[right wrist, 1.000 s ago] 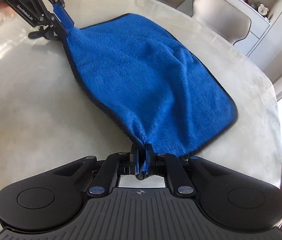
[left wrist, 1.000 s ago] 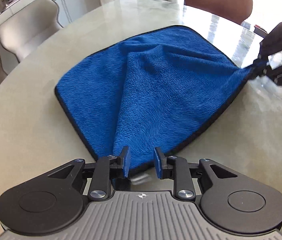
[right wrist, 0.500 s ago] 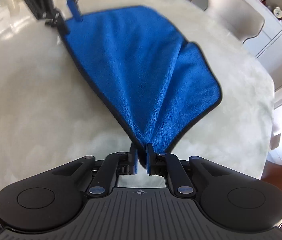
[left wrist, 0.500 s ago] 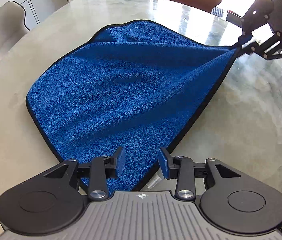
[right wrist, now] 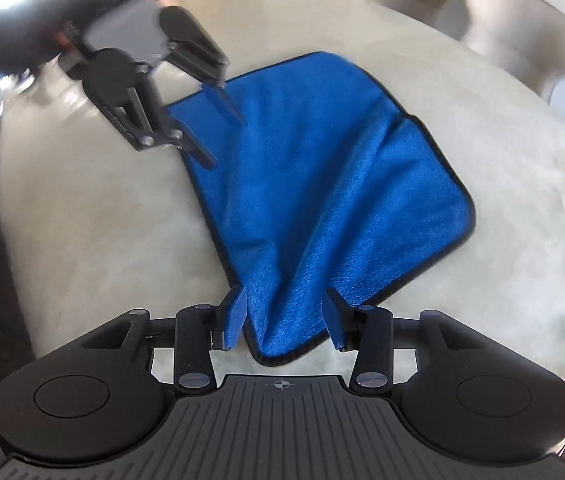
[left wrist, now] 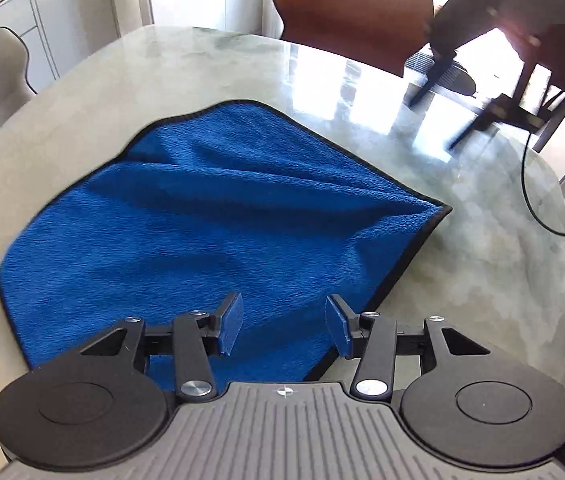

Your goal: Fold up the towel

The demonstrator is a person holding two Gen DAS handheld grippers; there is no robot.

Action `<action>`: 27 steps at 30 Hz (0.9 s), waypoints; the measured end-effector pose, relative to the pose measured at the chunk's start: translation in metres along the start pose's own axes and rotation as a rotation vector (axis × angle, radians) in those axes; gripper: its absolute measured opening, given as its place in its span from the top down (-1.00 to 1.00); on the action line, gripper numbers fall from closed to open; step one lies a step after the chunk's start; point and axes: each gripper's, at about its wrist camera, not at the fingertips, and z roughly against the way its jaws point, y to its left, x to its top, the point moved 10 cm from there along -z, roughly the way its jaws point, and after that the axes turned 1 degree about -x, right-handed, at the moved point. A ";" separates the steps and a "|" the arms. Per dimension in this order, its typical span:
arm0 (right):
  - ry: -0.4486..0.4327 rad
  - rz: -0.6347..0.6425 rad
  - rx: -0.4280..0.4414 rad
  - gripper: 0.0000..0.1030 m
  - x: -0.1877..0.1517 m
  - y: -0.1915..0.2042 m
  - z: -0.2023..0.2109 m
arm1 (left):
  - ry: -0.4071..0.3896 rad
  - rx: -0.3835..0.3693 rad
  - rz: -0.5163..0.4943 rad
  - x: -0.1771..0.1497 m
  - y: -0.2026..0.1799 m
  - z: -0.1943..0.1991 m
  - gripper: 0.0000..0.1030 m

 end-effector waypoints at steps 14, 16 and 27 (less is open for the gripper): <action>-0.144 -0.455 -0.288 0.50 0.032 -0.141 -0.095 | -0.123 0.037 0.162 0.034 -0.043 -0.011 -0.13; -0.150 -0.475 -0.277 0.50 0.035 -0.148 -0.103 | -0.134 0.026 0.135 0.040 -0.055 -0.013 -0.14; -0.169 -0.545 -0.236 0.48 0.034 -0.154 -0.135 | -0.126 0.022 0.069 0.049 -0.089 -0.028 -0.15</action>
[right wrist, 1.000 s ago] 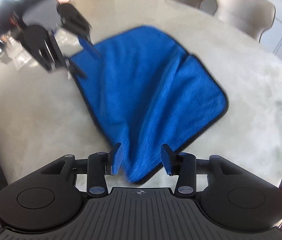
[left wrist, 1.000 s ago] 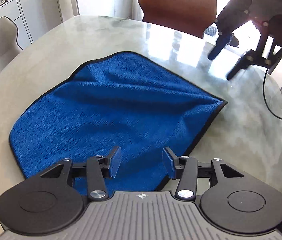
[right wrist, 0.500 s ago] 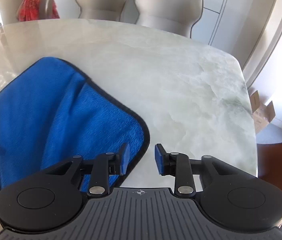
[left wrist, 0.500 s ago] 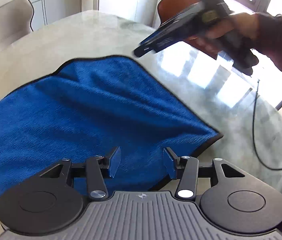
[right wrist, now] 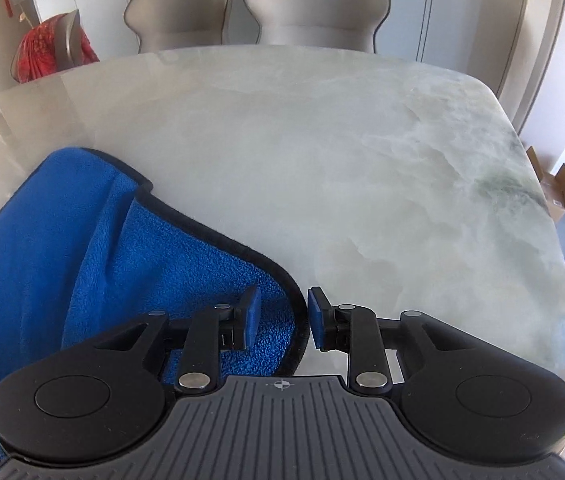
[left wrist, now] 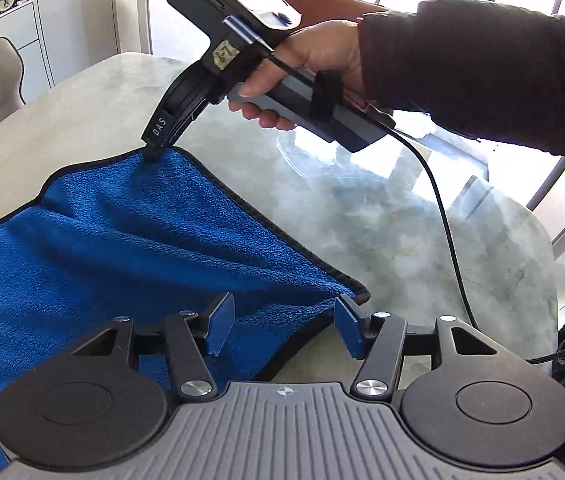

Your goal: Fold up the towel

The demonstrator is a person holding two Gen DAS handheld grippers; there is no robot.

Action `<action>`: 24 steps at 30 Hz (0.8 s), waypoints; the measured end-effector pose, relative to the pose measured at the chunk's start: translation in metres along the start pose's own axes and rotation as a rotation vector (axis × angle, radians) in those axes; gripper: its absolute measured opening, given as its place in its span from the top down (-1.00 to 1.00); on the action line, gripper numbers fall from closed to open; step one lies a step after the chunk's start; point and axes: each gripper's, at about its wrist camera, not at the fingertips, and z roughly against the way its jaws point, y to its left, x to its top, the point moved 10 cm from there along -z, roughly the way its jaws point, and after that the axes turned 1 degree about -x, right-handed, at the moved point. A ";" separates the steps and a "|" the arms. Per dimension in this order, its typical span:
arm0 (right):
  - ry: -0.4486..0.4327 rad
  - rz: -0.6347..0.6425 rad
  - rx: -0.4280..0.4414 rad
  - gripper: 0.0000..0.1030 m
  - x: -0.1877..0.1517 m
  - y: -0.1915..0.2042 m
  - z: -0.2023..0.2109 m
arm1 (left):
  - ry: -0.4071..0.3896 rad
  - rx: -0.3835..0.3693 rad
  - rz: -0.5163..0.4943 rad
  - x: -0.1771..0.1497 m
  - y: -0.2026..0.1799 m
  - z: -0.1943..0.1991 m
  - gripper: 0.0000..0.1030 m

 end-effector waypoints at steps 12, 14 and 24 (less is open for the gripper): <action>-0.038 -0.020 0.014 0.86 -0.007 -0.001 0.007 | -0.005 0.034 -0.051 0.006 -0.023 -0.014 -0.17; -0.054 -0.051 -0.012 0.87 -0.008 -0.012 0.014 | -0.002 0.038 -0.056 0.007 -0.026 -0.019 -0.17; -0.067 -0.076 -0.025 0.86 -0.003 -0.037 0.030 | 0.051 0.088 -0.085 -0.004 -0.036 -0.037 -0.17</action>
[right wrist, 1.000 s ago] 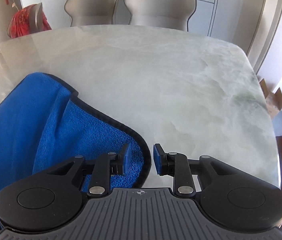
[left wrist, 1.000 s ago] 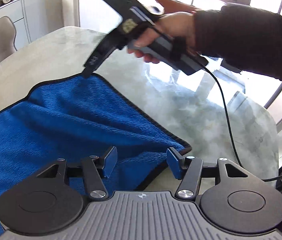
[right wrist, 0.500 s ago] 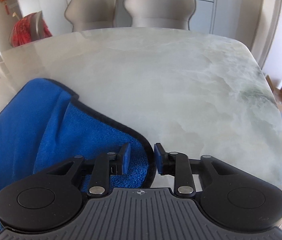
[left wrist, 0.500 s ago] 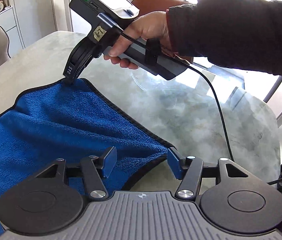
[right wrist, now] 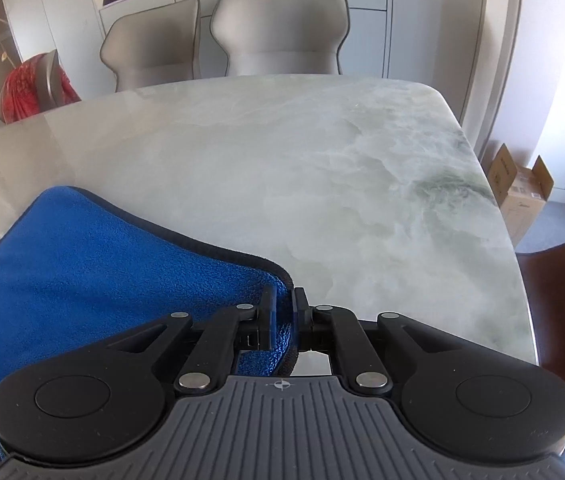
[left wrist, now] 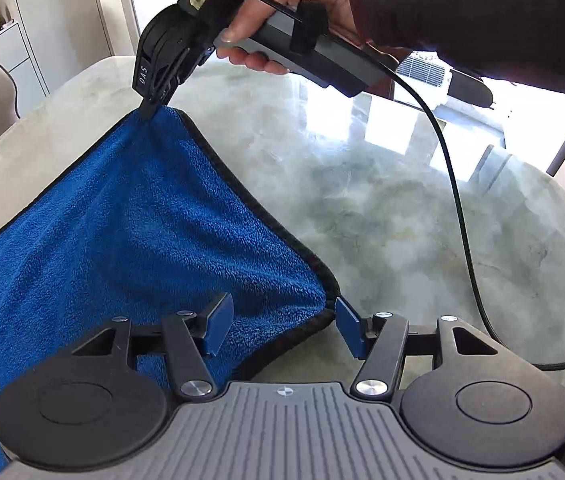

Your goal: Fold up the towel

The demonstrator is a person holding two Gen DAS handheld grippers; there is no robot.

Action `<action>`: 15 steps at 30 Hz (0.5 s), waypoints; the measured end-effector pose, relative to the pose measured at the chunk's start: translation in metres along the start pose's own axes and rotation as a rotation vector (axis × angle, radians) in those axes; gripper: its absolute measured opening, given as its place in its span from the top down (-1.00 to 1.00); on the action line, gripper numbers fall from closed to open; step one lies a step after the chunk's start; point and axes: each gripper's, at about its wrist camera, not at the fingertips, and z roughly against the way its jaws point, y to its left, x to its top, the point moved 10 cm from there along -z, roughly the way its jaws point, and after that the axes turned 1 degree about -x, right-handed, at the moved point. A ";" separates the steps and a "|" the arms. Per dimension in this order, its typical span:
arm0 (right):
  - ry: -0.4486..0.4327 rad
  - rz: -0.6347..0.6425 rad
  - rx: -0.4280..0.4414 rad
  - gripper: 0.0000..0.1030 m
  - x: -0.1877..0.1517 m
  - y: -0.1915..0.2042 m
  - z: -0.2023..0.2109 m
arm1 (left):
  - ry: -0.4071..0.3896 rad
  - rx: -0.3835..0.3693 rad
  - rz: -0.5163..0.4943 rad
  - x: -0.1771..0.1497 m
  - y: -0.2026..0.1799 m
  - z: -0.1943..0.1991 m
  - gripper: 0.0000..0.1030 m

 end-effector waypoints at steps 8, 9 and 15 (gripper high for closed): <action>0.020 0.010 0.010 0.85 0.001 -0.001 -0.004 | 0.013 0.034 -0.095 -0.009 -0.011 0.001 -0.16; 0.022 0.011 0.010 0.85 0.001 -0.001 -0.004 | 0.016 0.027 -0.103 -0.010 -0.014 0.000 -0.16; 0.026 0.005 0.013 0.85 0.001 0.000 -0.002 | 0.028 -0.005 -0.078 -0.011 -0.015 -0.006 0.26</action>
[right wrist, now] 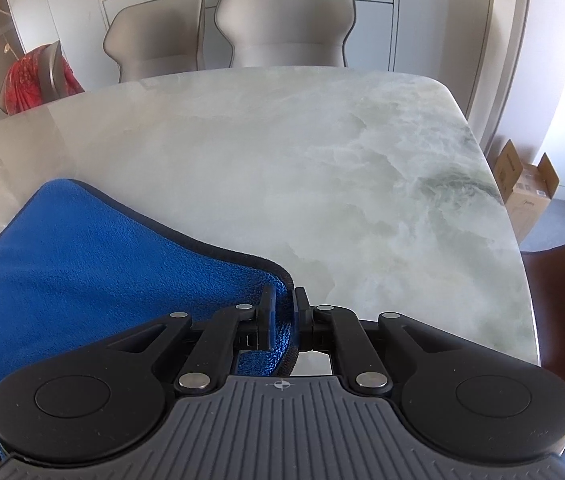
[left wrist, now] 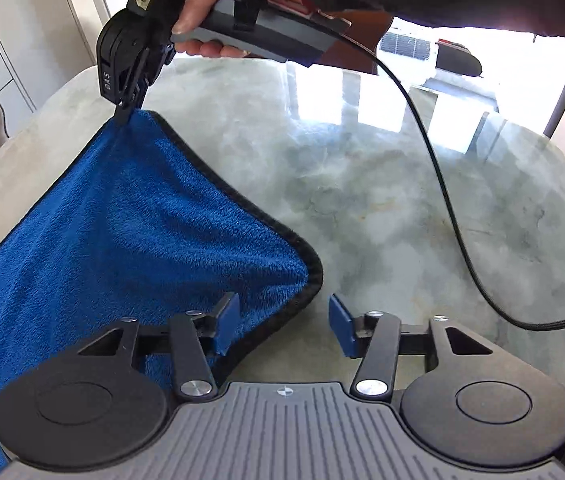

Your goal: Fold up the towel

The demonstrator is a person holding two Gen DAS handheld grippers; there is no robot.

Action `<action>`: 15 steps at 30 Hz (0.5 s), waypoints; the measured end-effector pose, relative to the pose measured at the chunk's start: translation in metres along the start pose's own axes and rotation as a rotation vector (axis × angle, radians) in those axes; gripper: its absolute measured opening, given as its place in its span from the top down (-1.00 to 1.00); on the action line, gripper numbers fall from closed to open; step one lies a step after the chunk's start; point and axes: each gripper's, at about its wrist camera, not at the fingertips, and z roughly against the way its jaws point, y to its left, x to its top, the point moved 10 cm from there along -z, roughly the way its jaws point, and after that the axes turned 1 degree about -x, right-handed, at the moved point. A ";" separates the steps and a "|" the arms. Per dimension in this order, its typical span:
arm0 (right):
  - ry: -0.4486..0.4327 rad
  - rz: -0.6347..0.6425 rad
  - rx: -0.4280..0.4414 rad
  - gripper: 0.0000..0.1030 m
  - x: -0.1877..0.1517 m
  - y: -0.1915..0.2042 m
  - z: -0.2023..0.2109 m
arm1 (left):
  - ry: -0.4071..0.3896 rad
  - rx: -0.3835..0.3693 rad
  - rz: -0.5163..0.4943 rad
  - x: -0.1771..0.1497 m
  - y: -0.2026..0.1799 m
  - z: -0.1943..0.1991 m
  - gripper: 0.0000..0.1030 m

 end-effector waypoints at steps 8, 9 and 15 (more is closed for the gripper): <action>-0.011 -0.039 0.015 0.84 0.010 0.003 0.012 | -0.055 0.014 0.306 -0.005 0.042 0.015 0.87; -0.014 -0.034 0.015 0.84 0.014 0.004 0.015 | -0.072 0.016 0.340 -0.006 0.048 0.019 0.88; -0.042 0.032 0.020 0.84 0.050 0.027 0.030 | -0.224 0.028 0.525 -0.012 0.075 0.064 0.90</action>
